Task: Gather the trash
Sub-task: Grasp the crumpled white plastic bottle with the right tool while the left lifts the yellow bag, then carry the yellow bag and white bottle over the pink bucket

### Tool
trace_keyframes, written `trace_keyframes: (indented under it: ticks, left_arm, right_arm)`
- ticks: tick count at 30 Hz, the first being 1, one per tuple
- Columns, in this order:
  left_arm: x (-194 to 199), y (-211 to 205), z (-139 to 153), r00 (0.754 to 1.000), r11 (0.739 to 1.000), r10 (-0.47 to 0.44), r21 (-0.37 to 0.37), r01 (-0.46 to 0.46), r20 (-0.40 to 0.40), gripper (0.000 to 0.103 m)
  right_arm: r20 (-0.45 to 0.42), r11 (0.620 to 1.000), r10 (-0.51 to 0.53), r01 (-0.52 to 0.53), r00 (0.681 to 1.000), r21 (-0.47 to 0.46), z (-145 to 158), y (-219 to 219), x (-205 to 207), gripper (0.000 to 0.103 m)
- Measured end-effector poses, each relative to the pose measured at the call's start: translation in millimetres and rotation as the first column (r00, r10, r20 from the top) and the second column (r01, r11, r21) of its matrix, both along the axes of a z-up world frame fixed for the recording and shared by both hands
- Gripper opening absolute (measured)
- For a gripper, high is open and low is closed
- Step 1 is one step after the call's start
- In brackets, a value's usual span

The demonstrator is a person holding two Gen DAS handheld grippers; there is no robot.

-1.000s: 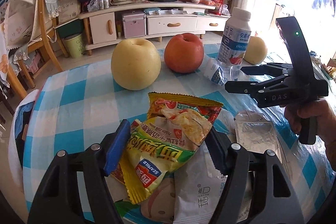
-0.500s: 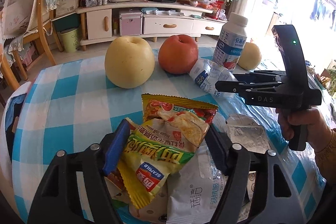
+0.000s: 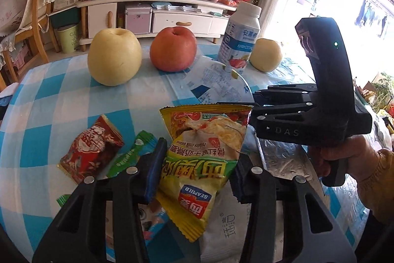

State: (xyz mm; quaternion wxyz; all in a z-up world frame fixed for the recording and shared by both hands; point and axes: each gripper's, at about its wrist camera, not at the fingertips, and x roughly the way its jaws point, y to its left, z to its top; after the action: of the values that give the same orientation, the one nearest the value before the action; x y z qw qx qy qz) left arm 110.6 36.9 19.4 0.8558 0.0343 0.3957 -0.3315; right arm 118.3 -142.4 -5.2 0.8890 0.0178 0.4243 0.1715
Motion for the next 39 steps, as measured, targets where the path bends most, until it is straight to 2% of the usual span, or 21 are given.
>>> trace_keyframes:
  ticks: [3,8,14,19,28,34,39]
  left_arm:
    - [-12,-4,1,1.0,1.0,-0.017,-0.01,0.017,-0.007,0.047]
    - [-36,-6,1,0.998,0.998,-0.024,-0.068,0.02,-0.053,0.046]
    - [-67,-5,0,0.997,0.993,-0.009,-0.118,0.0,-0.081,0.042]
    - [-94,7,6,0.995,0.982,0.026,-0.183,-0.044,-0.098,0.041]
    - [-132,36,23,0.991,0.954,0.087,-0.277,-0.111,-0.1,0.041]
    - [-151,62,35,0.983,0.935,0.157,-0.305,-0.18,-0.097,0.041]
    - [-153,93,46,0.963,0.915,0.256,-0.302,-0.268,-0.078,0.041]
  right_arm:
    - [-0.009,1.0,-0.003,0.003,1.0,0.02,0,-3,-14,0.025]
    - [-0.026,0.999,-0.015,0.016,1.0,0.041,2,-5,-44,0.025]
    - [-0.022,0.998,-0.03,0.031,0.999,0.054,16,0,-84,0.025]
    - [-0.007,0.993,-0.088,0.088,0.996,0.084,26,-3,-117,0.025]
    - [0.074,0.971,-0.198,0.185,0.977,0.15,54,-10,-166,0.025]
    - [0.077,0.967,-0.201,0.185,0.977,0.175,62,5,-194,0.025]
    - [0.07,0.972,-0.169,0.154,0.983,0.175,68,34,-210,0.025]
